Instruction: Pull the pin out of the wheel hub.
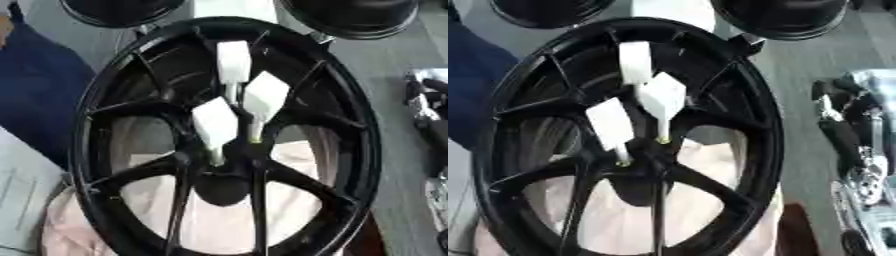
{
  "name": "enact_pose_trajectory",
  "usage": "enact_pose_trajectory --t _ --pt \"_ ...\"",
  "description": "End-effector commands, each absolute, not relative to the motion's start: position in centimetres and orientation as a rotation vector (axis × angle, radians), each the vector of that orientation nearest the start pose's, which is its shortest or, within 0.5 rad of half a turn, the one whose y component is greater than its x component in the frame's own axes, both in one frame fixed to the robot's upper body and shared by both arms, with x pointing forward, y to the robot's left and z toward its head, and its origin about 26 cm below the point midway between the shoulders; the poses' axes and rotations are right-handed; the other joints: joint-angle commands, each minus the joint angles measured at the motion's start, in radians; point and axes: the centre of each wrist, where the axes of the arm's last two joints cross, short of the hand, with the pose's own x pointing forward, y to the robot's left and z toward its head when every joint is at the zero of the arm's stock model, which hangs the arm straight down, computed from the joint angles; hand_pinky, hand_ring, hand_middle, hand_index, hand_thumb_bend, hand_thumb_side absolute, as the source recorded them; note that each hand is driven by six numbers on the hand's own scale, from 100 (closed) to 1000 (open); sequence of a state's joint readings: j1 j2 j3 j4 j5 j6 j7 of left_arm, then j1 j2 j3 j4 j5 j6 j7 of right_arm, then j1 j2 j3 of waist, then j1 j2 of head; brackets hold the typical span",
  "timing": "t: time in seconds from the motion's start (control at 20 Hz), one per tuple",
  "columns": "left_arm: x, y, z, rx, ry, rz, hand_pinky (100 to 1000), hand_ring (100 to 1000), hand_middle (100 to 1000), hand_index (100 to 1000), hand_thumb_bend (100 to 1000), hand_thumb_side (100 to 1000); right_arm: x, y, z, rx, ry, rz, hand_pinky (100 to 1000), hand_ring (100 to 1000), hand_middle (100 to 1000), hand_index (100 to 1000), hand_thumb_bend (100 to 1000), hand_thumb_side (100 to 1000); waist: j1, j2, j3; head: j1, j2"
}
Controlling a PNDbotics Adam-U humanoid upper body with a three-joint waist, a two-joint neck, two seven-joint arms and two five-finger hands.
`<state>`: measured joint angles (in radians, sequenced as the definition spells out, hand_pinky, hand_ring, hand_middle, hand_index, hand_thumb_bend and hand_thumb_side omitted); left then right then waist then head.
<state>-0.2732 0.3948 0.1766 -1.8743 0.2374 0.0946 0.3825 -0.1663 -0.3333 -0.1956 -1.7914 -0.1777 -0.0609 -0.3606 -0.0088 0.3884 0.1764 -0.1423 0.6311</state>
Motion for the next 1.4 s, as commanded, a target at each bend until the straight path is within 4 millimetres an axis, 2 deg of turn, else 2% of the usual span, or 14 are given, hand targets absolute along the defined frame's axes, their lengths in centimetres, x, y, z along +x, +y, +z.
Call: enact_pose_trajectory --t 0.05,0.35,0.5,0.65,0.9,1.0,1.05,1.1,1.2,1.4 --pt "30.8 33.2 19.5 0.390 -2.102 0.281 760 605 536 732 178 722 30.1 -34.5 14.1 -0.447 -2.081 -0.283 822 623 505 718 391 352 -0.001 -0.022 0.000 0.003 0.001" --pt "30.7 33.3 19.4 0.393 -2.097 0.282 760 604 536 731 180 722 30.0 -34.7 14.4 -0.461 -2.087 -0.269 822 624 506 719 389 347 -0.007 -0.026 0.001 0.004 0.000" --pt "30.7 33.3 19.4 0.397 -2.096 0.277 760 604 536 732 179 722 29.9 -35.2 15.9 -0.491 -2.121 -0.184 822 628 510 724 386 338 -0.011 -0.029 0.001 0.007 0.000" --pt "30.7 33.4 19.4 0.407 -2.093 0.267 761 604 536 731 177 723 29.5 -34.9 18.7 -0.526 -2.197 -0.013 822 636 519 731 388 320 -0.020 -0.035 0.001 0.010 0.003" --pt "30.6 33.8 19.5 0.431 -2.088 0.248 761 603 535 731 175 722 28.7 -33.0 22.8 -0.570 -2.283 0.325 830 678 558 753 435 313 -0.038 -0.043 -0.001 0.015 0.007" --pt "30.5 33.9 19.6 0.442 -2.087 0.241 761 603 535 731 175 721 28.8 -32.4 23.7 -0.587 -2.282 0.447 834 705 583 763 466 337 -0.045 -0.045 -0.002 0.017 0.007" --pt "30.5 34.0 19.7 0.448 -2.088 0.237 761 603 535 731 175 722 28.9 -32.1 24.1 -0.596 -2.276 0.508 838 723 596 771 470 422 -0.049 -0.045 -0.002 0.017 0.006" --pt "30.5 34.1 19.7 0.454 -2.087 0.233 761 603 535 731 175 722 29.0 -31.7 24.4 -0.605 -2.267 0.570 840 732 609 774 500 355 -0.053 -0.046 -0.003 0.018 0.005" --pt "30.4 34.2 19.8 0.464 -2.085 0.228 761 603 535 731 175 723 29.2 -31.0 25.2 -0.626 -2.248 0.695 846 746 625 780 509 374 -0.061 -0.045 -0.004 0.017 0.001" --pt "30.4 34.3 19.9 0.473 -2.084 0.218 761 603 534 731 174 724 29.9 -30.1 26.6 -0.686 -2.202 0.943 854 764 645 783 559 333 -0.068 -0.043 -0.004 0.013 -0.005"
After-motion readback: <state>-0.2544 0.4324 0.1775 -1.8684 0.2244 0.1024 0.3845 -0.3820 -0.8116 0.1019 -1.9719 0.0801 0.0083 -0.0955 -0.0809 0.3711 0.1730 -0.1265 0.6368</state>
